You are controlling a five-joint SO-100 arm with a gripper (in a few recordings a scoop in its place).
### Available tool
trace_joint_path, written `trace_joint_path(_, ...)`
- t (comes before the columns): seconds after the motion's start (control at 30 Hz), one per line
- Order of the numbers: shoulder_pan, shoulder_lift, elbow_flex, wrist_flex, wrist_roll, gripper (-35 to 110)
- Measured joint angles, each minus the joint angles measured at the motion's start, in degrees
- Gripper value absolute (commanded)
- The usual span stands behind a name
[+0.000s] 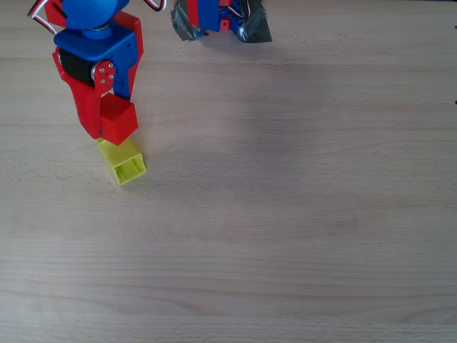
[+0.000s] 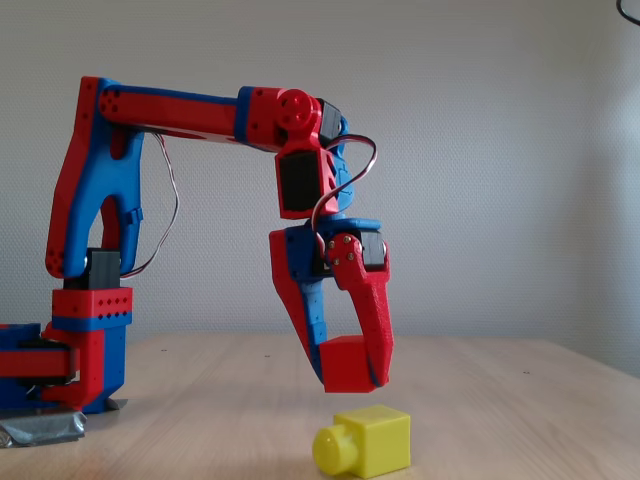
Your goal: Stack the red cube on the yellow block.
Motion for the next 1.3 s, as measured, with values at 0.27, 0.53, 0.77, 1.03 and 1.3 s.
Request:
trace_joint_path(0.27,-0.4,-0.8,2.6,-2.6,0.0,0)
trace_joint_path(0.53,-1.1,-0.8,3.4,-4.7,0.0,1)
trace_joint_path(0.77,-1.5,-0.8,3.4,-4.8,0.0,12)
trace_joint_path(1.03,-1.7,-1.6,3.4,-4.8,0.0,19)
trace_joint_path(1.3,-1.7,-1.7,4.8,-5.9,0.0,30)
